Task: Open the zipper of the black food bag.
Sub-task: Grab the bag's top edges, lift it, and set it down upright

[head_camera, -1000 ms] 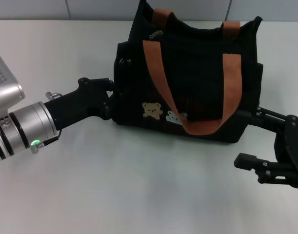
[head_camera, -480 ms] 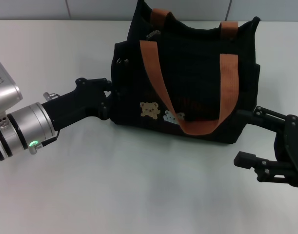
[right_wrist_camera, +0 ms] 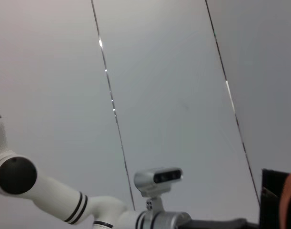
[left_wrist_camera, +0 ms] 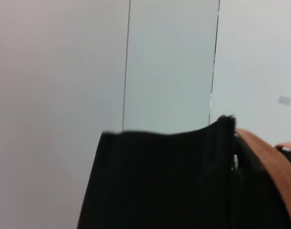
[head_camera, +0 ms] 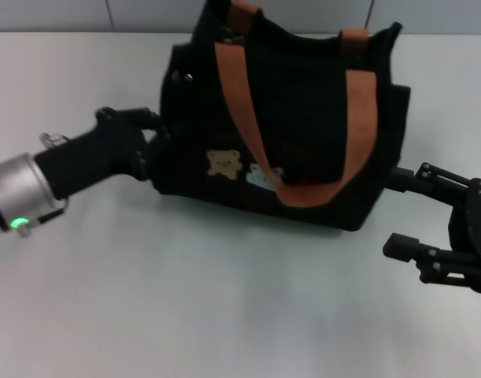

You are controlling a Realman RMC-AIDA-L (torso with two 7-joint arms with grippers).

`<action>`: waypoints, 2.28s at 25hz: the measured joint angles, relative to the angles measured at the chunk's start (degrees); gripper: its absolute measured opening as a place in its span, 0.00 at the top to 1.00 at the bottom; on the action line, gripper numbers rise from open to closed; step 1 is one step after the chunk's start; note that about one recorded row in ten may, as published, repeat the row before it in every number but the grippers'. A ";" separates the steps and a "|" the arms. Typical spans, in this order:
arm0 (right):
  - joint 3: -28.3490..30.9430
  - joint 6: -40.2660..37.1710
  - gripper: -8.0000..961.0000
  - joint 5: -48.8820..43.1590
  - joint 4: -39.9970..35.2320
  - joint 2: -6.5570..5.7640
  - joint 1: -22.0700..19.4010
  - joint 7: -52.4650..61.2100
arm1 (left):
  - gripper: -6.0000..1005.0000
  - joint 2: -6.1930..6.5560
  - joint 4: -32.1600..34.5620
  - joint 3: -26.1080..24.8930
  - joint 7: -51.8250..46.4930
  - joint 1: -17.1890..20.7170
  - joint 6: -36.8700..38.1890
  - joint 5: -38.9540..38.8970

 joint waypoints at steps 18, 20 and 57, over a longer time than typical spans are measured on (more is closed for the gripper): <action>12.67 2.00 0.13 0.12 5.66 0.00 -0.89 -0.01 | 0.88 0.38 51.39 0.61 -20.63 8.85 6.65 11.00; 17.43 5.65 0.13 0.11 9.67 0.03 -0.68 -0.05 | 0.88 0.32 58.06 2.67 -22.49 9.37 6.89 11.34; 11.45 31.69 0.14 1.58 27.86 0.53 6.86 0.62 | 0.89 0.02 66.42 17.27 -18.98 12.33 6.29 11.97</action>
